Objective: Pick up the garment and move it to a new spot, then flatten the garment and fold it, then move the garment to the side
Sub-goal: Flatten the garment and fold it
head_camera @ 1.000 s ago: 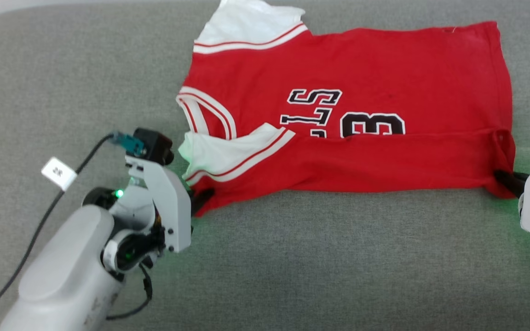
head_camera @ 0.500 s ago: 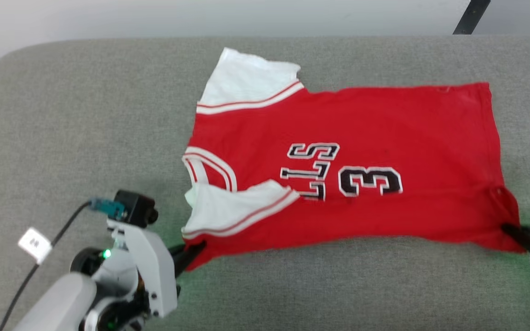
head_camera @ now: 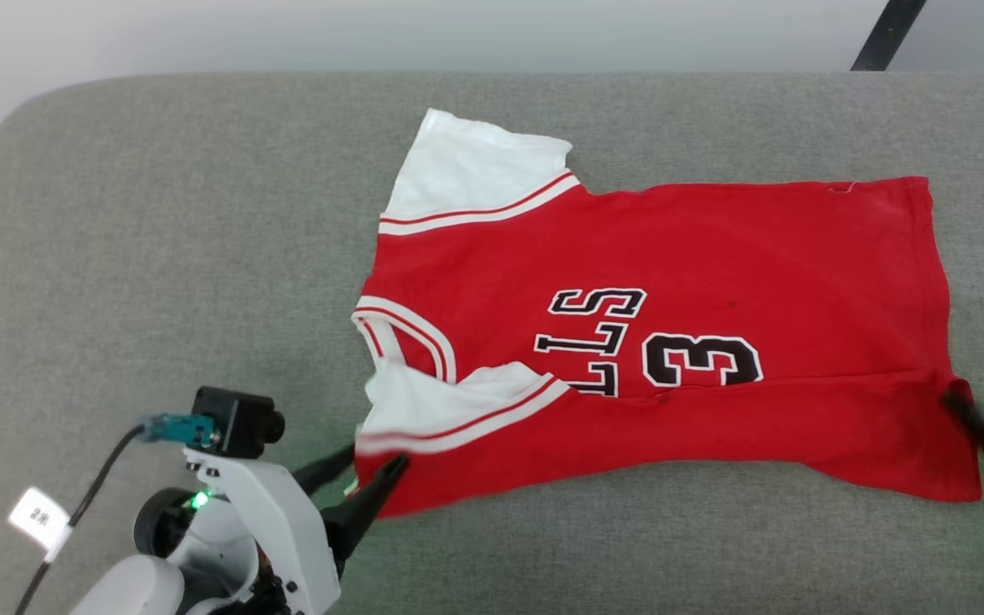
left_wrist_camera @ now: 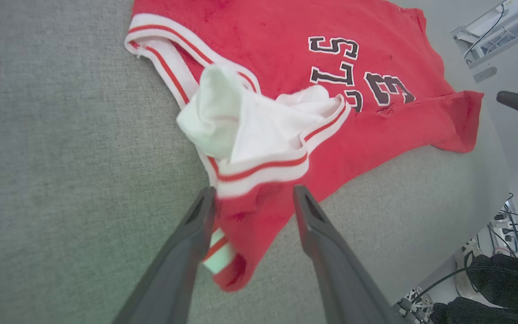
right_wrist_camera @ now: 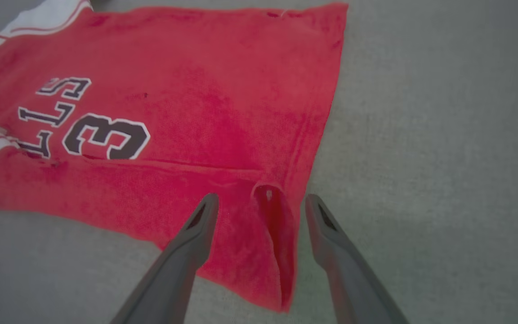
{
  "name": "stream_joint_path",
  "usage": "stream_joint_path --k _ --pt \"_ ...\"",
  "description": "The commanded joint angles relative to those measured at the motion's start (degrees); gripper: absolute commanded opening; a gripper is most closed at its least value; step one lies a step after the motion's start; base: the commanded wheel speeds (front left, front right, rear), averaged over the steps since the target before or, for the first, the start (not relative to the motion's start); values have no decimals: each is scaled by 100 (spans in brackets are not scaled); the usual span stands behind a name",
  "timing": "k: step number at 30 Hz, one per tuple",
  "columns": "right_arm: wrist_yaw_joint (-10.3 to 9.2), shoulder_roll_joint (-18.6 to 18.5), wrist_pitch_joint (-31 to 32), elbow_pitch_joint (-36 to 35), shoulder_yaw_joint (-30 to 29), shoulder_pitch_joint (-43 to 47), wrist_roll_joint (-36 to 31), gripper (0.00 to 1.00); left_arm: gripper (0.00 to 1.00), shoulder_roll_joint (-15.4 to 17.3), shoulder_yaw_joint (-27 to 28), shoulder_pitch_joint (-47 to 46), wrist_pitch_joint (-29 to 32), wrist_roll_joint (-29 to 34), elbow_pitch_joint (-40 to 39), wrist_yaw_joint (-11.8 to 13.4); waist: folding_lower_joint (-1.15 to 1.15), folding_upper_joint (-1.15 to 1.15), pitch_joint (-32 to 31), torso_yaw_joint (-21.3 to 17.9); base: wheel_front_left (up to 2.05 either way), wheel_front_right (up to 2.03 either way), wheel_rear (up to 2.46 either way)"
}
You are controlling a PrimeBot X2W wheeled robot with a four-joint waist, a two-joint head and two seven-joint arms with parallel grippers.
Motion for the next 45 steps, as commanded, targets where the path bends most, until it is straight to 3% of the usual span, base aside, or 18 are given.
stream_joint_path --k 1,7,11,17,22,34,41,45 --pt "-7 101 -264 -99 -170 36 -114 100 100 -22 35 71 -143 106 -30 22 0 0 0 32 0 0 0" --pt "-6 606 -1482 -200 -517 -144 -670 100 100 -172 264 -5 -949 442 130 89 0 0 5 90 0 0 0" --pt "-7 1136 -2499 -35 -699 -270 -1116 100 100 -340 367 -317 -1588 751 370 -7 0 0 43 114 0 0 0" --pt "-7 1771 -3633 181 -699 -462 -1573 100 100 -567 447 -1437 -2337 1276 1230 -188 0 0 227 -12 0 0 0" --pt "-7 2103 -4149 267 -449 -658 -1760 100 100 -708 439 -2763 -2447 1497 2154 -429 0 0 528 -374 0 0 0" --pt "-7 2060 -4468 681 442 -1135 -1554 100 100 -548 79 -5621 -1738 2032 5056 -831 0 0 1158 -1546 0 0 0" --pt "-7 2038 -4645 708 699 -1235 -1419 100 100 -456 -430 -6396 -205 1988 6245 -989 0 0 1316 -1858 0 0 0" --pt "-7 2013 -4667 697 794 -1246 -1376 100 100 -394 -845 -6585 862 1846 6421 -1007 0 0 1403 -1936 0 0 0"
